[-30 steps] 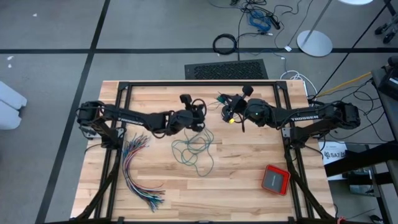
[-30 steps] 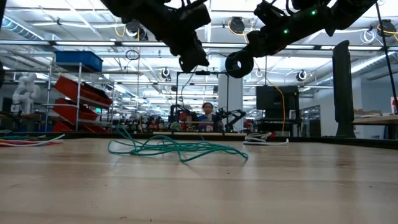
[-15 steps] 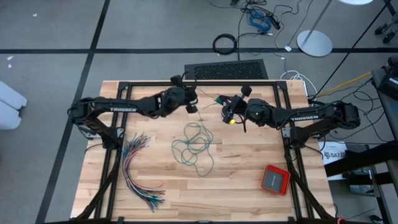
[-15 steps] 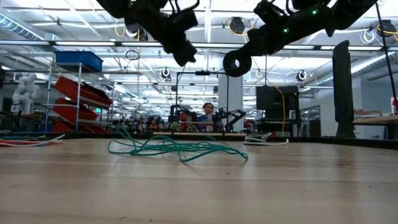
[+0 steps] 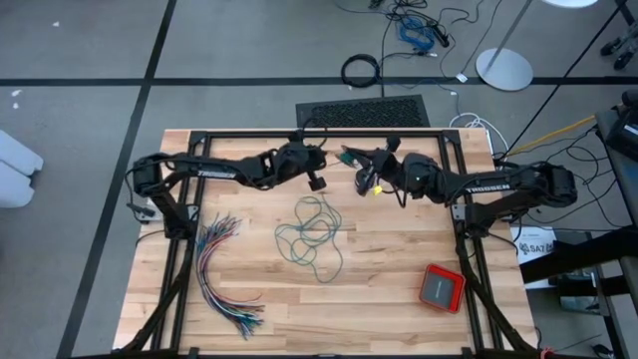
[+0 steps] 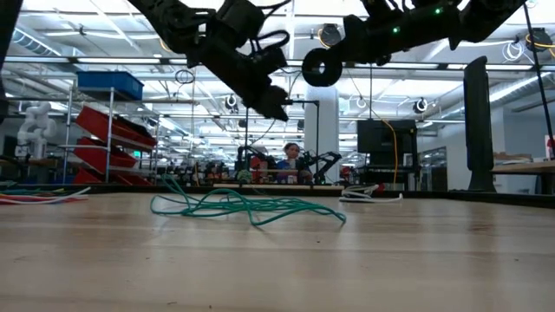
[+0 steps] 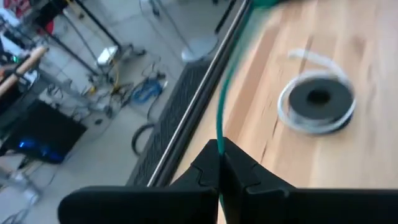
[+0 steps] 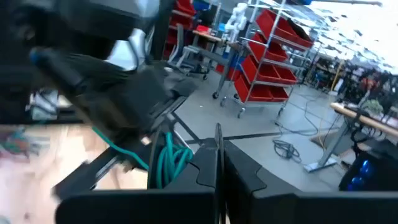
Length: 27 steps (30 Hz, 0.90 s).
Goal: Coil cords
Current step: Coil the green wire onto the spool
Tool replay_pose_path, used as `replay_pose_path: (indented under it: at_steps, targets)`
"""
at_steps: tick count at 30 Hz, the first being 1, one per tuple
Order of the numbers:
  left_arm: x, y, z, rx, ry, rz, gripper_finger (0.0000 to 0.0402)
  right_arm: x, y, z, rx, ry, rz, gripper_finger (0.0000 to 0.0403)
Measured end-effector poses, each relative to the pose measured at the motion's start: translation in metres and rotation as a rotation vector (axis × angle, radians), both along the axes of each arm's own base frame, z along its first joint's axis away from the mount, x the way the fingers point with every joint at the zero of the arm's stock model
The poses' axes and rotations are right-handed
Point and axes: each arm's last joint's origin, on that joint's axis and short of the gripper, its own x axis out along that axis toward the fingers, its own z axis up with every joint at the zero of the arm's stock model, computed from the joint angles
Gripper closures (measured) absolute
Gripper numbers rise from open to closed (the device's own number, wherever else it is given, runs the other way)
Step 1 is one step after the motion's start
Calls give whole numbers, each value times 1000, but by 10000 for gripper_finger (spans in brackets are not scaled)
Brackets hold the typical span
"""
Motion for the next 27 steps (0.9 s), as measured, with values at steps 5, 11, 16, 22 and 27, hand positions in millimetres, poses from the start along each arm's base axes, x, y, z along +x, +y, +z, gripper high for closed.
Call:
replay_pose_path:
  at_steps: [5, 11, 16, 22, 27]
  targets:
    - [10, -10, 8, 8, -143, -45, 401, 7, -7, -4, 43, -73, -16, 403]
    - [13, -8, 2, 24, -140, -2, 401, 14, -11, -8, 79, -141, 44, 403]
    - [11, -2, -1, -15, -146, 19, 401, 13, -12, -7, 88, -161, 45, 403]
    - [15, -2, -9, -38, -139, 9, 401, 13, -11, -1, 62, -216, 52, 403]
    - [18, -2, -21, -72, -120, 22, 402, 12, -12, 0, 54, -221, 45, 403]
